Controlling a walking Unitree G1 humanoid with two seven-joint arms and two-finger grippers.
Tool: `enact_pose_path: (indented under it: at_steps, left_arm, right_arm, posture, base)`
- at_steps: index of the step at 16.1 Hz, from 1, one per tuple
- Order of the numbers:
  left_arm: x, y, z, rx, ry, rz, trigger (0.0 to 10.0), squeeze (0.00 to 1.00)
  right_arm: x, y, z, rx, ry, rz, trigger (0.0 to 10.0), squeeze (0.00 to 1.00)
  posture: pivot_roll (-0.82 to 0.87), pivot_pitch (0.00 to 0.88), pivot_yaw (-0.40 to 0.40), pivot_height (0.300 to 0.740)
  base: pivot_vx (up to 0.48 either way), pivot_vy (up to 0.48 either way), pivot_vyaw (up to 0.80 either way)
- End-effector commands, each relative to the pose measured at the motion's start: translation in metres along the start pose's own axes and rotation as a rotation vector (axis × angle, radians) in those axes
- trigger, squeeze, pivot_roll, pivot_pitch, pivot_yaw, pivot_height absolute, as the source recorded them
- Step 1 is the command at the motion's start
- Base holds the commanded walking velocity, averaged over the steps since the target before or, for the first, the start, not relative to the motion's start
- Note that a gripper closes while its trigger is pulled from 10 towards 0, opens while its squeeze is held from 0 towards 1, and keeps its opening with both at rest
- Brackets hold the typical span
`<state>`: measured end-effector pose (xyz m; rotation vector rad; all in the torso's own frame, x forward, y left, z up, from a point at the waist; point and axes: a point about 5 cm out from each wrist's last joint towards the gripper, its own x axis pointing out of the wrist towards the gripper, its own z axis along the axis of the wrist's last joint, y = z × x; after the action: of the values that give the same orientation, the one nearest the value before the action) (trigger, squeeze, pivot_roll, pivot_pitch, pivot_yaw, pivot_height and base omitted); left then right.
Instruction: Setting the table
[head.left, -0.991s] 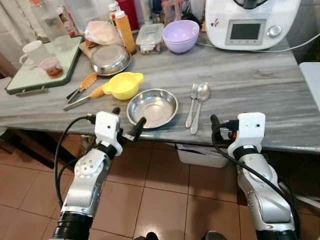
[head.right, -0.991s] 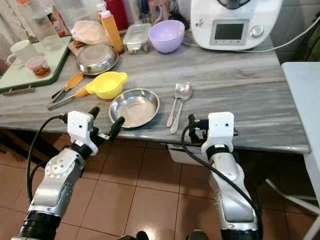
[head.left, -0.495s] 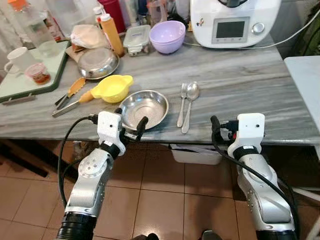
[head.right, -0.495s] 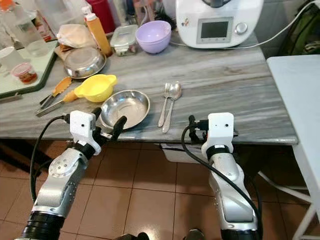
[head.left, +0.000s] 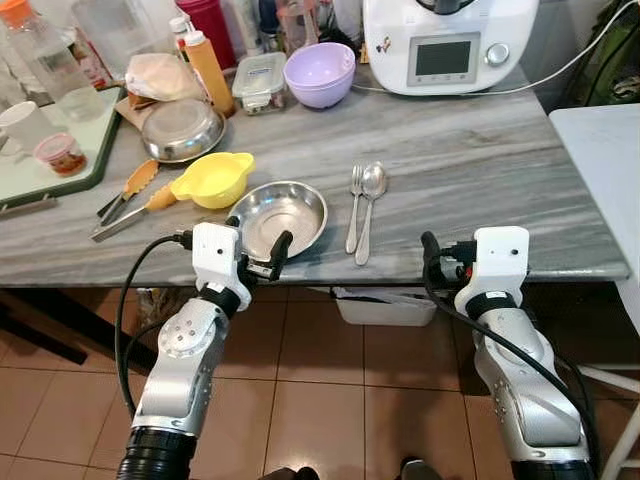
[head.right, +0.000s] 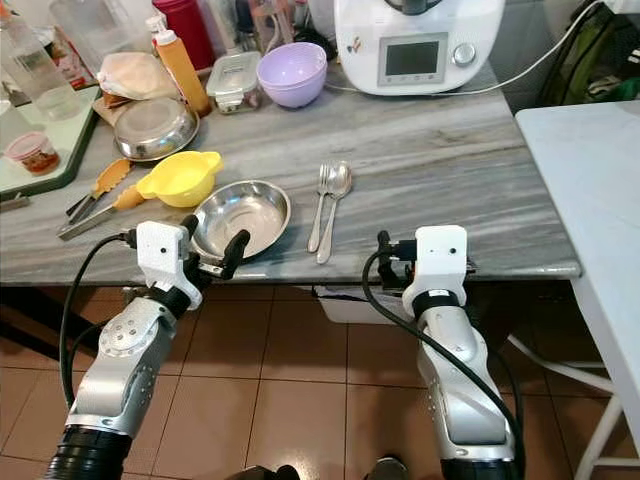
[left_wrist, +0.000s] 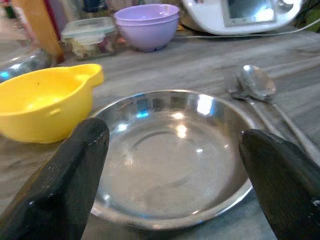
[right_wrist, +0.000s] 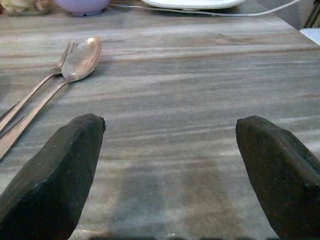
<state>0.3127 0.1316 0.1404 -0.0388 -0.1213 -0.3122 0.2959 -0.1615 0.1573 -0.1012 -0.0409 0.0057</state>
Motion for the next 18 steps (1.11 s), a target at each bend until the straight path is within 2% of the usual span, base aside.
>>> enact_pose_path:
  at_steps: [1, 8, 13, 16, 18]
  left_arm:
    - [-0.007, 0.009, 0.000, 0.018, 0.006, 0.046, 10.0, 0.00]
    - [-0.014, 0.009, -0.004, 0.017, 0.018, 0.077, 10.0, 0.00]
    - [-0.015, 0.009, -0.005, 0.018, 0.028, 0.068, 10.0, 0.00]
    - [-0.017, 0.005, -0.005, -0.002, 0.039, 0.008, 10.0, 0.00]
    - [-0.023, -0.003, -0.002, -0.013, 0.041, -0.104, 10.0, 0.00]
  right_arm:
    - [-0.001, 0.002, 0.000, 0.000, -0.002, 0.002, 10.0, 0.00]
    - [0.002, 0.004, 0.005, -0.015, -0.031, 0.006, 10.0, 0.00]
    - [0.011, -0.002, 0.010, -0.007, -0.038, -0.013, 10.0, 0.00]
    - [0.040, 0.005, 0.024, 0.074, -0.023, -0.027, 10.0, 0.00]
    - [0.055, 0.015, 0.032, 0.123, 0.002, -0.006, 10.0, 0.00]
  posture:
    - [-0.34, 0.158, 0.184, 0.740]
    - [-0.34, 0.152, 0.178, 0.740]
    - [-0.34, 0.153, 0.178, 0.740]
    - [-0.33, 0.166, 0.188, 0.740]
    - [-0.32, 0.174, 0.189, 0.740]
  base:
    - [0.000, 0.000, 0.00]
    - [0.000, 0.000, 0.00]
    - [0.000, 0.000, 0.00]
    - [0.000, 0.000, 0.00]
    - [0.000, 0.000, 0.00]
